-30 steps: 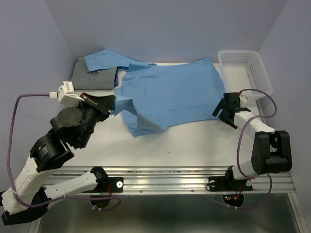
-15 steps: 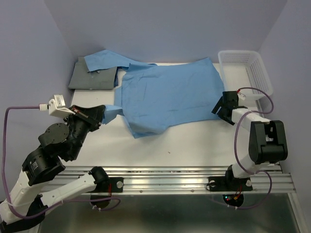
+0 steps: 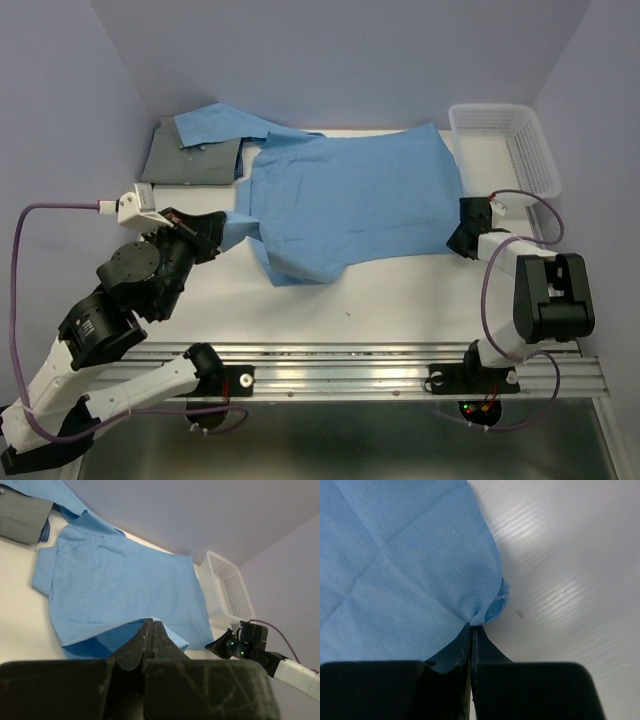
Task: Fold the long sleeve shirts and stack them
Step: Fold the shirt
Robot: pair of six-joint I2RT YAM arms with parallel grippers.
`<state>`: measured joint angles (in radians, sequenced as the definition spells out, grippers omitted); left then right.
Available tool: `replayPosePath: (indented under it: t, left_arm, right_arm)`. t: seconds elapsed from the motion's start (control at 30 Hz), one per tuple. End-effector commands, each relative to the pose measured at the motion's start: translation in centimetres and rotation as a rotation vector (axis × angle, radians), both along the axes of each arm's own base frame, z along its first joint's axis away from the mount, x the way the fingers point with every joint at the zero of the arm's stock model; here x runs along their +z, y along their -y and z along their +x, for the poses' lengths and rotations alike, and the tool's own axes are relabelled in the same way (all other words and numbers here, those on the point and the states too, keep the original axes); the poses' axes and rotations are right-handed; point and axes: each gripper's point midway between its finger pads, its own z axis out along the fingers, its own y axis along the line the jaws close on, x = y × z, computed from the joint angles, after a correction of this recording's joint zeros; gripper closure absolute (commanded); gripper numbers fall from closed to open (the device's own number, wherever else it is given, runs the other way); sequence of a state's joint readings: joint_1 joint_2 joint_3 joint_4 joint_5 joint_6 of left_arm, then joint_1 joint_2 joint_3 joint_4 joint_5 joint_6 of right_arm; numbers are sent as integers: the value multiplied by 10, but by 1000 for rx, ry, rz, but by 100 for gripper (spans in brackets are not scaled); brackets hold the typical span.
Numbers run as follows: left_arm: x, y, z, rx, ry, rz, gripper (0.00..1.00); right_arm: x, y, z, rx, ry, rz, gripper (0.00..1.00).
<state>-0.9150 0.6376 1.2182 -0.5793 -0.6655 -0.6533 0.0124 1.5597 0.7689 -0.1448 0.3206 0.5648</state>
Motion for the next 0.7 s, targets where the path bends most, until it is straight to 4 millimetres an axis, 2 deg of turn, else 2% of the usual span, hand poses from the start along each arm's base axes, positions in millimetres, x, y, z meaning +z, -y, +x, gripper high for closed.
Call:
replayPosePath:
  t: [0.0, 0.13, 0.3, 0.4, 0.5, 0.57, 0.6, 0.63, 0.67]
  left_arm:
    - [46, -24, -11, 27, 121, -86, 100]
    - [51, -28, -12, 36, 135, -87, 100]
    - [52, -13, 0, 27, 163, -38, 100]
    - [52, 4, 15, 28, 183, 9, 100]
    - [48, 34, 41, 25, 187, 105, 100]
    - [60, 43, 54, 33, 227, 132, 100]
    - [54, 52, 67, 35, 222, 198, 100]
    - [58, 54, 75, 38, 233, 210, 100]
    - [71, 66, 80, -33, 276, 203, 100]
  right_arm:
    - [4, -5, -29, 11, 16, 37, 99]
    - [30, -7, -41, 26, 63, 48, 99]
    - [35, -9, -63, 50, 3, 47, 99]
    - [46, -13, -56, 76, 40, 60, 99]
    - [63, -19, -40, 117, 81, 73, 99]
    - [72, -20, -28, 136, 97, 67, 99]
    - [75, -20, -24, 145, 101, 65, 99]
    - [77, -20, -20, 150, 103, 63, 99]
    - [81, -21, -15, 154, 108, 63, 99]
